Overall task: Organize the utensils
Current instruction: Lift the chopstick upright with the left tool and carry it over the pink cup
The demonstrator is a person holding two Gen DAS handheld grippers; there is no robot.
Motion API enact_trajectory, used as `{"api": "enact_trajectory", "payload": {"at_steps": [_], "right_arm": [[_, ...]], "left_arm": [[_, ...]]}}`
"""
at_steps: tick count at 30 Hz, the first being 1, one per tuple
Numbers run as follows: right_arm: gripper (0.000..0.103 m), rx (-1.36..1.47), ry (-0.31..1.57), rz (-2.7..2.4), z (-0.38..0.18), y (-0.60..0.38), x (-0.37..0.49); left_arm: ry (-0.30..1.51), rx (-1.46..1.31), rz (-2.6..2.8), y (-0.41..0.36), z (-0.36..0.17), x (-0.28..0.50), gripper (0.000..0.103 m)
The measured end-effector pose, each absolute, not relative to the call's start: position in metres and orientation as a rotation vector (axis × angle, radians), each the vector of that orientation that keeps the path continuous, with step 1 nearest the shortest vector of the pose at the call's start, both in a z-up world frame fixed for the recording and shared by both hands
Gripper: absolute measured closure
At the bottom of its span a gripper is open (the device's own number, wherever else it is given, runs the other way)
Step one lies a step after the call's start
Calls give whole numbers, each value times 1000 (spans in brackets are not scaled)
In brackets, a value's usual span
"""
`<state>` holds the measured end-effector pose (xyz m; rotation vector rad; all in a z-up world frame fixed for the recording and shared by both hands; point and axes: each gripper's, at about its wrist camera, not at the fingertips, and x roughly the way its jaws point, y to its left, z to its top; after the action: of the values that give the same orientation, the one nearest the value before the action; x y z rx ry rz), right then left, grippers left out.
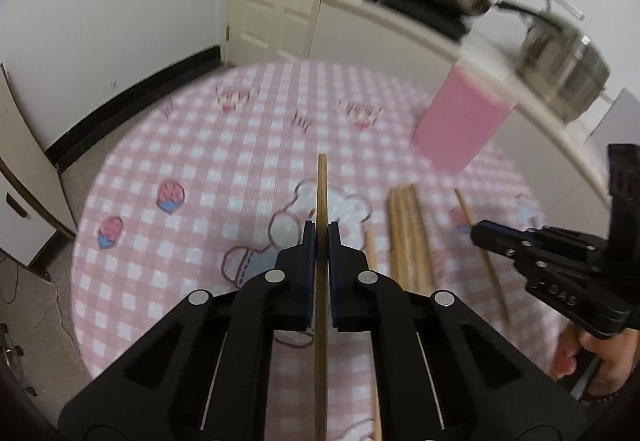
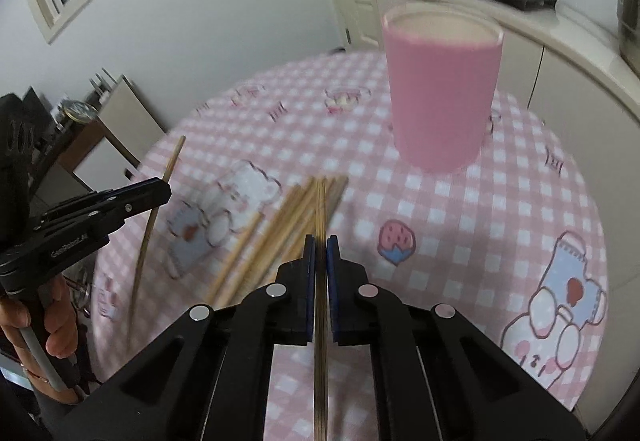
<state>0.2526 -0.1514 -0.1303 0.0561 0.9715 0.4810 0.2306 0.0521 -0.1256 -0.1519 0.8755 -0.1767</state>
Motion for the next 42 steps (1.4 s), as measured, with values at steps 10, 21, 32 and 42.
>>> {"api": "enact_trajectory", "payload": {"at_steps": [10,21,32,42], "right_arm": [[99,93,750,534,-50,-168,224],[99,60,548,517,6,-188,210],[99,52,370,451,57,-206,237],[99,38,222,349,69,-218,269]], "left_arm": [[656,-170,-220,45,-46,193,97],[482,-150,-279,4,11,182,97],[326,-171,-280,-32,63,220,97],[231,-218,-240,-61,72,272,97]]}}
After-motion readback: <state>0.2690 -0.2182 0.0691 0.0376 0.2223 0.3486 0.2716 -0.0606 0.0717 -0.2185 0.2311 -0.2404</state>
